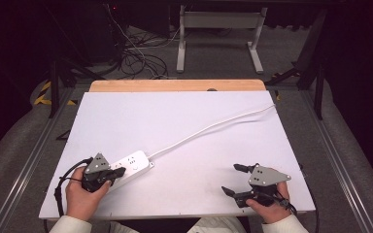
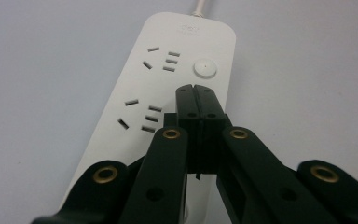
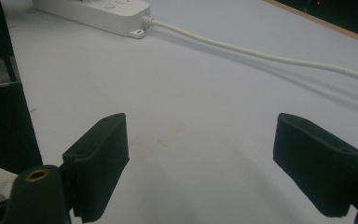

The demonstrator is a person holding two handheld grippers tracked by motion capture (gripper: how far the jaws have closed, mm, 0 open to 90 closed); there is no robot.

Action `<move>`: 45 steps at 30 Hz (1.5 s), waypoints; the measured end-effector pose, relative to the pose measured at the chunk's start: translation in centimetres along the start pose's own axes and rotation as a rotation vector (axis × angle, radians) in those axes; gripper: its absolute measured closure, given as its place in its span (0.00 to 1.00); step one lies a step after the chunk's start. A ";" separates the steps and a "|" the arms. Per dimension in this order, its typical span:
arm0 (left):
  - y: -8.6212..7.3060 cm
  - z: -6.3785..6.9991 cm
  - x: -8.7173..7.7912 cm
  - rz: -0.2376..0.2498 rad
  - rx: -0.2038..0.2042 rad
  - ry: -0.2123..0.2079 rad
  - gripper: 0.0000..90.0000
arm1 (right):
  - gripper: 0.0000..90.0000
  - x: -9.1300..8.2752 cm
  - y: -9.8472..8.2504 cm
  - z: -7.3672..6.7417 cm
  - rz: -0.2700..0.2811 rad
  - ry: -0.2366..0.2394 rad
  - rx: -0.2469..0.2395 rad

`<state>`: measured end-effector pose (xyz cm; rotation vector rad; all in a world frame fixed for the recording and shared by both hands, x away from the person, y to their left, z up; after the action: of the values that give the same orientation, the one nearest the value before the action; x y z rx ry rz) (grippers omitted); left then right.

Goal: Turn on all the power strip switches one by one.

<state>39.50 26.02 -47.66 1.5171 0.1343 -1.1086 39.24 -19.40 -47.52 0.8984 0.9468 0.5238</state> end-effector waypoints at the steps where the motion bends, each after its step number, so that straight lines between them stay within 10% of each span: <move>1: 0.0 0.0 0.0 0.001 0.001 0.000 1.00 | 0.21 0.0 0.0 0.0 0.000 0.000 0.000; 45: -0.4 1.0 0.3 -0.031 0.055 0.088 1.00 | 0.21 0.2 0.0 -0.1 -0.004 0.007 -0.003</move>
<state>38.89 25.17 -47.98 1.6181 0.1895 -1.0775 39.21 -19.24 -47.65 0.8922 0.9539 0.5251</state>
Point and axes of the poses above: each handheld gripper's, and its own axes: x roughly forward along the jaws, y roughly out of its top, z roughly to its right, the point moved 2 cm from there along x, roughly forward along the jaws, and after that the axes turned 12 degrees about -x, right-handed, at the moved point
